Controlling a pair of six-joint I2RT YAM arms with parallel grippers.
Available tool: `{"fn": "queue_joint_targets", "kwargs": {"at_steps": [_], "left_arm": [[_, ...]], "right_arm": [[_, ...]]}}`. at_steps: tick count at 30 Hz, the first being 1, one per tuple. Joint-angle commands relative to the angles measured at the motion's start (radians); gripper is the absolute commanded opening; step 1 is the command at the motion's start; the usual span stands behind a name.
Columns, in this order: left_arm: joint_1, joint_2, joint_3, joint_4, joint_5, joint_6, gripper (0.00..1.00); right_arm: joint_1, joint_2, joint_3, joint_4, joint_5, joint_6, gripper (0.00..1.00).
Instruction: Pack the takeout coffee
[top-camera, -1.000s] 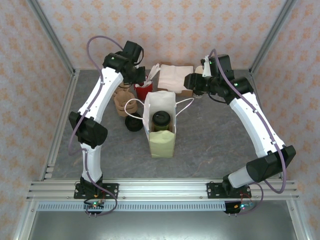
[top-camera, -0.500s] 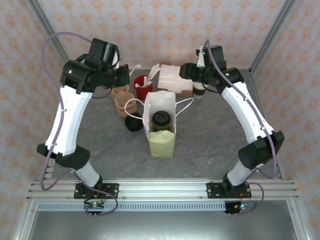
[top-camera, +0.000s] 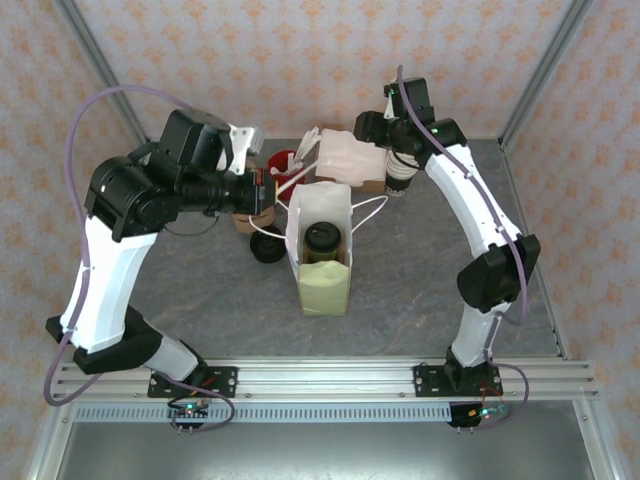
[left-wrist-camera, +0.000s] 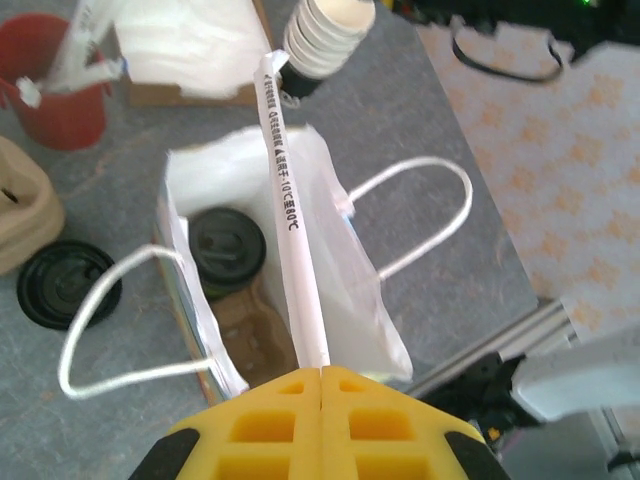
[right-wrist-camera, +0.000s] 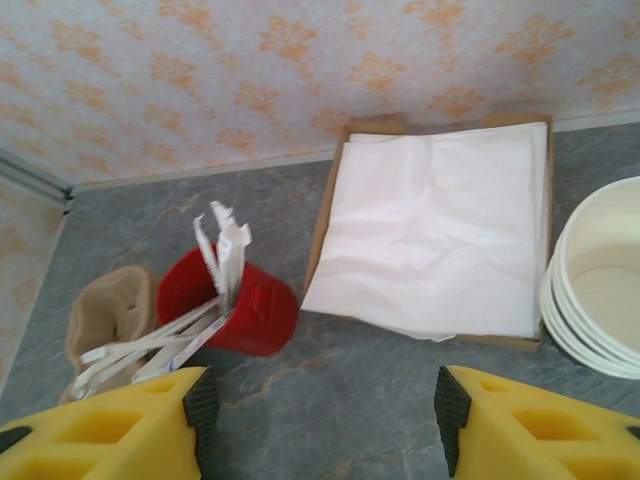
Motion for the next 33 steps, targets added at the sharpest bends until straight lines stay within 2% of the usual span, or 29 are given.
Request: {"fn": "queue_joint_targets", "kwargs": {"at_steps": [1,7,14,16,20,29,33], "left_arm": [[-0.025,-0.085,-0.080,-0.050,0.015,0.041,0.00],[-0.033,-0.154,-0.222,-0.090,-0.002,0.096,0.00],[-0.034,-0.178,-0.343,-0.040,-0.013,0.204,0.00],[-0.034,-0.150,-0.334,-0.038,0.008,0.221,0.00],[-0.040,-0.074,-0.282,-0.079,0.030,0.236,0.00],[-0.158,0.013,-0.267,-0.097,-0.005,0.254,0.00],[-0.160,0.019,-0.264,-0.042,-0.018,0.233,0.28]], "right_arm": [[-0.006,0.057,0.055,0.019,0.080,0.003,0.57],[0.007,0.206,0.192,-0.054,0.068,0.031,0.54],[0.039,0.343,0.342,-0.122,0.051,0.014,0.55],[0.054,0.385,0.406,-0.178,0.051,0.007,0.55],[0.068,0.423,0.444,-0.180,0.035,0.015,0.55],[0.087,0.492,0.459,-0.116,0.063,-0.019,0.55],[0.098,0.540,0.482,-0.089,0.096,-0.031,0.55]]}}
